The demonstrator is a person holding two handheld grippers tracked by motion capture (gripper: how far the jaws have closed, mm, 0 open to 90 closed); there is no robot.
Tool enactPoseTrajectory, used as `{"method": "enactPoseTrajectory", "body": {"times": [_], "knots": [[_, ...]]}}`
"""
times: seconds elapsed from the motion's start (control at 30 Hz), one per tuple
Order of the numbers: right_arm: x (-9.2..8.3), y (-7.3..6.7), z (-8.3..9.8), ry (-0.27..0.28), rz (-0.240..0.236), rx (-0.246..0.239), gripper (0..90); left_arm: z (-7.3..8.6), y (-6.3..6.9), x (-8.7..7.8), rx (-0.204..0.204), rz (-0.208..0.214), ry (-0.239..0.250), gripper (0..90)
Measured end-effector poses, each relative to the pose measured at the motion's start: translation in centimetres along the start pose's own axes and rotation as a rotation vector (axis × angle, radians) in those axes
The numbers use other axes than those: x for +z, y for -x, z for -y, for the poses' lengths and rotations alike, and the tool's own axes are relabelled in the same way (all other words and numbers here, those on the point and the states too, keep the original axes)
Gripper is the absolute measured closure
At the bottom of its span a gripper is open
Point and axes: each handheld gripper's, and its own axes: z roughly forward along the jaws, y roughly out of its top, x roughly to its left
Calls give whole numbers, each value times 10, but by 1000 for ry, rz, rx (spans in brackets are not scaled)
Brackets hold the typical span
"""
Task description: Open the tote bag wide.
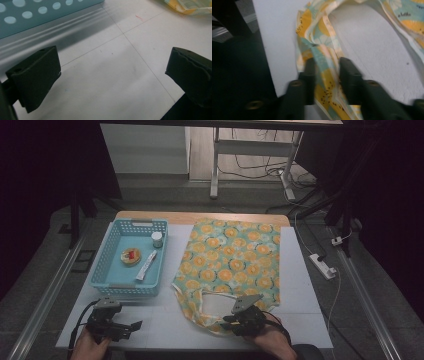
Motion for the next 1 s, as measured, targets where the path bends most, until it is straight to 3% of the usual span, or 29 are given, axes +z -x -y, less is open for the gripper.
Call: {"method": "enactPoseTrajectory", "body": {"times": [0.1,0.37,0.8,1.0], "knots": [[-3,3,-2,13,-1,12,895,0,0,0,0,-1,-1,0],[-12,11,-9,58,-15,37,900,0,0,0,0,-2,-1,0],[-26,59,-35,134,52,79,900,1,0,0,-4,-4,-1,0],[-25,70,-44,136,73,81,900,0,0,0,-3,-5,-3,0]]}}
